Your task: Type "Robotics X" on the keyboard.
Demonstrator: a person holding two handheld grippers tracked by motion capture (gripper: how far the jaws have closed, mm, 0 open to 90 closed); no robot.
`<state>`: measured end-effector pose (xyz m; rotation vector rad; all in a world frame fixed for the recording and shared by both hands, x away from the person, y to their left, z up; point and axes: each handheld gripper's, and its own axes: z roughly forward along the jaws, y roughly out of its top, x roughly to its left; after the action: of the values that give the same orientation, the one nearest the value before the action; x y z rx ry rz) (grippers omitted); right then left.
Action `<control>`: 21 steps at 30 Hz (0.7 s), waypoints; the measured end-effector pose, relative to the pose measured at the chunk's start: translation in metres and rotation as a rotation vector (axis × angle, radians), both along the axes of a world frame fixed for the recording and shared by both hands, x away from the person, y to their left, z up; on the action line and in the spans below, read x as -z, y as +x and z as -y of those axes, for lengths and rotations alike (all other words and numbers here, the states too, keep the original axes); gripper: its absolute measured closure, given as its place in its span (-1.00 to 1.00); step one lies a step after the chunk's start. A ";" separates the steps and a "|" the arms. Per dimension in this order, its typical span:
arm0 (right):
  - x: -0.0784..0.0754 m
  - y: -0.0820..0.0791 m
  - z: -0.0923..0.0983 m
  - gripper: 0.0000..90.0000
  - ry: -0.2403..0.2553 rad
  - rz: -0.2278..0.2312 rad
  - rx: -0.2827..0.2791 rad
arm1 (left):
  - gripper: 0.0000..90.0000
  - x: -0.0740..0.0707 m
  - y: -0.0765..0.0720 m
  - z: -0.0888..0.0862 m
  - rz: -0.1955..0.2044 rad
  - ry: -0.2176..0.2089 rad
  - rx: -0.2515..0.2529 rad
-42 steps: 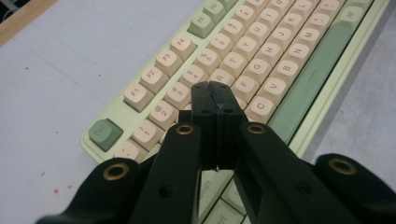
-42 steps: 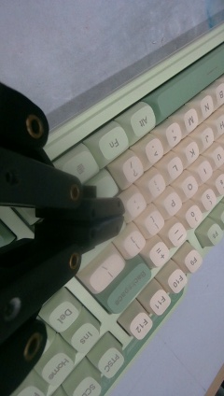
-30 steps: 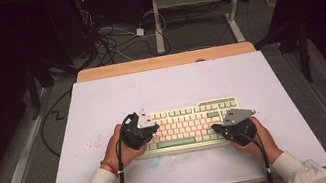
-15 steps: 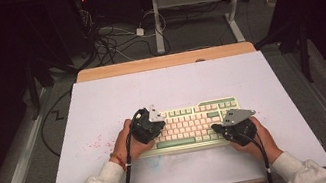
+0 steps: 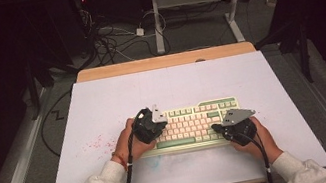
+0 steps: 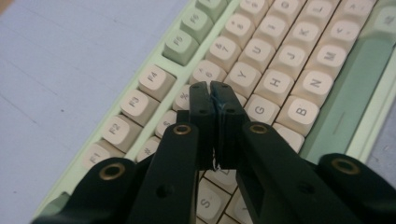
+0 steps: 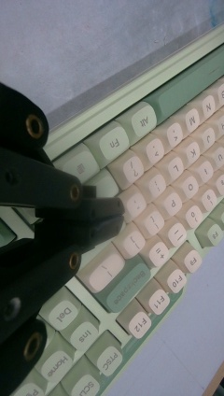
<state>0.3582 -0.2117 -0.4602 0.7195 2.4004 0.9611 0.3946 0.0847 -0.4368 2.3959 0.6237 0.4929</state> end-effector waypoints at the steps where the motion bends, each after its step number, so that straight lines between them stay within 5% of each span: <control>1: 0.000 0.000 0.000 1.00 0.002 0.000 0.001 | 0.90 -0.003 -0.002 -0.003 0.009 -0.017 0.000; 10: 0.000 0.000 0.000 1.00 -0.001 -0.004 -0.003 | 0.87 -0.015 -0.014 -0.020 0.065 -0.080 -0.015; 21: 0.001 0.000 -0.001 1.00 0.000 0.001 0.002 | 0.88 -0.018 -0.022 -0.032 0.081 -0.077 -0.019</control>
<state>0.3578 -0.2111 -0.4609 0.7208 2.3991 0.9604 0.3726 0.1163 -0.4191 2.2880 0.6191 0.5607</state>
